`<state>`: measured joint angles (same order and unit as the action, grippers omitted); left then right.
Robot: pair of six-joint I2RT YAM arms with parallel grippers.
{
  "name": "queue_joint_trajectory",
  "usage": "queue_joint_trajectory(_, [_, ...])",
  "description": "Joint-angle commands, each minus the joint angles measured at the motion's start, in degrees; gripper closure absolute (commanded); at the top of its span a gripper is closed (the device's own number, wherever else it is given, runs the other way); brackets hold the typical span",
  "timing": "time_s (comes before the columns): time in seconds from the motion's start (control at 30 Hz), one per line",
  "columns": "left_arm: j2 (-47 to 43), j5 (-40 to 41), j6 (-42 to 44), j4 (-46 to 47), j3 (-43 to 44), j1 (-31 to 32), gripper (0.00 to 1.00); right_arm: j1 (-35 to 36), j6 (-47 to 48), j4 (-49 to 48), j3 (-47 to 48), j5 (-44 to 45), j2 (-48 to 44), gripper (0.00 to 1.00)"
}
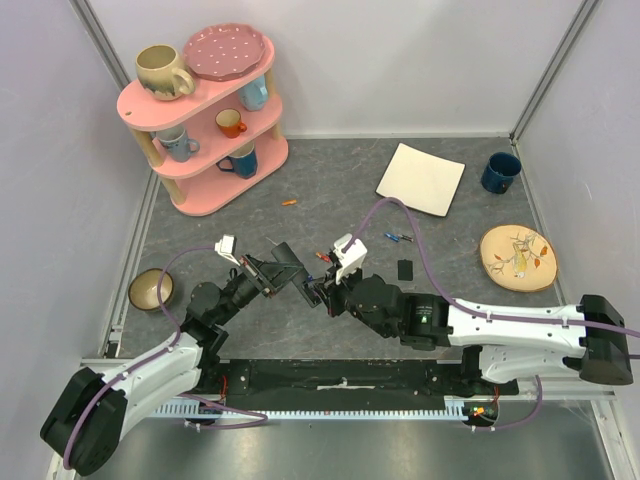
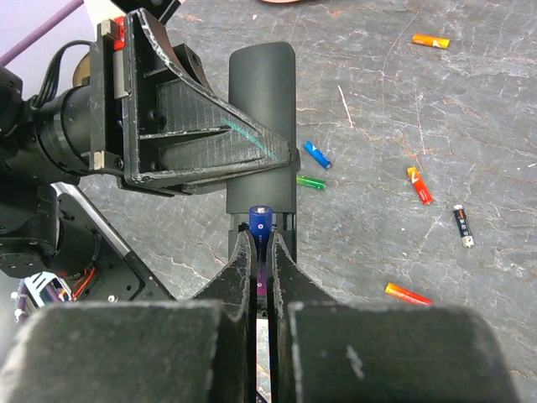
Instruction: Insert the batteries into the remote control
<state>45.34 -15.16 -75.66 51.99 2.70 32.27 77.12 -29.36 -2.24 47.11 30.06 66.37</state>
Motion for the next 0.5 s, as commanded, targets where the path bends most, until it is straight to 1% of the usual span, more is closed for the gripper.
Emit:
queue_joint_trajectory(0.0, [-0.08,-0.31,-1.51,3.91,-7.09,0.25,0.98,0.49,0.36,-2.07,2.46,0.79,1.04,1.00])
queue_joint_trajectory(0.47, [-1.57,0.13,-1.07,2.24,-7.36,0.25,0.98,1.10,-0.69,-1.28,2.98,-0.44,2.89,1.00])
